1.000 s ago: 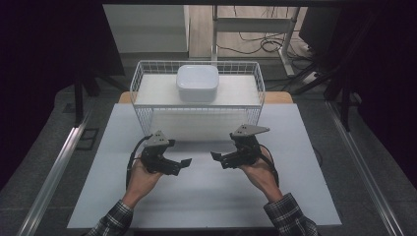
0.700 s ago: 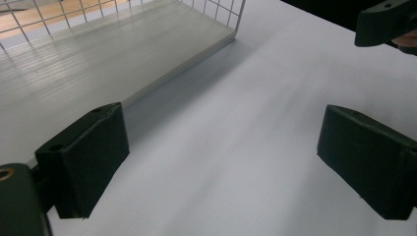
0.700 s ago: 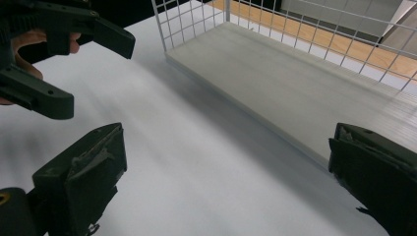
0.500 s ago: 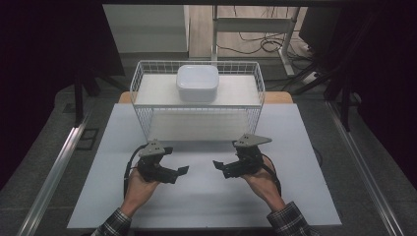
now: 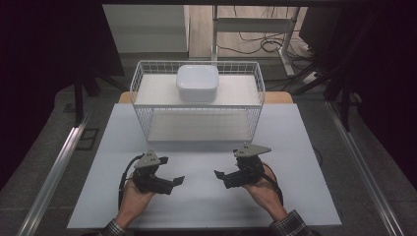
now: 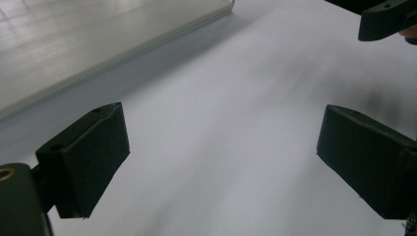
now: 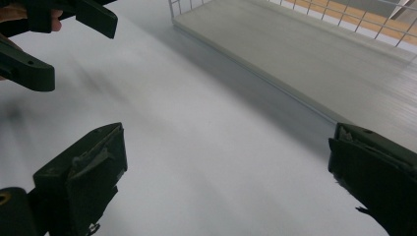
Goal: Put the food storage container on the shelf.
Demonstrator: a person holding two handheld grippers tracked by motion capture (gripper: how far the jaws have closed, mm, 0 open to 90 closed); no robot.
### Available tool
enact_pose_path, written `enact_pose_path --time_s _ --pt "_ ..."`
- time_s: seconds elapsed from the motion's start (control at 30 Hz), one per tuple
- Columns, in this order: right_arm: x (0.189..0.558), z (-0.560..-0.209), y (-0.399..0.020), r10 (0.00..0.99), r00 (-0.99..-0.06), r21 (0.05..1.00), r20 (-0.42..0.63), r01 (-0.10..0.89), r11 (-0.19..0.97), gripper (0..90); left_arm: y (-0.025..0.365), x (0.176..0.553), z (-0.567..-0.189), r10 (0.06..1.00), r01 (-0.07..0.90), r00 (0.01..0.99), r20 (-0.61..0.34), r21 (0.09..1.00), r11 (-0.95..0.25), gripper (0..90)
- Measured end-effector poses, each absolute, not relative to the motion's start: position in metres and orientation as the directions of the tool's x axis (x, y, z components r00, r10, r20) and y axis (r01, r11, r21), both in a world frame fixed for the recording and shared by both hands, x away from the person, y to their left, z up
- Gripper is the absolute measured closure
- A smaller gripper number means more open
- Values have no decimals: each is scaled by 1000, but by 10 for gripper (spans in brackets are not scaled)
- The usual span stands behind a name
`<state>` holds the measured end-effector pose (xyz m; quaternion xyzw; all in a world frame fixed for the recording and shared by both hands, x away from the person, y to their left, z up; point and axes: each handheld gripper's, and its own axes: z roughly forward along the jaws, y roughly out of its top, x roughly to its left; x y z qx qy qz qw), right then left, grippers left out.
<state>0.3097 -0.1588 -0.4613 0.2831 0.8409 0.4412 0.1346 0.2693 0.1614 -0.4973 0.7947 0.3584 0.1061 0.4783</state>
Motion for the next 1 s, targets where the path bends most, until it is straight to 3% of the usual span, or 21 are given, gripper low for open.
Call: enact_pose_path --time_s 1.0 --pt "277 -474 -204 640 -769 802 0 382 459 10 187 233 -515 719 511 679 -149 799 -317 46"
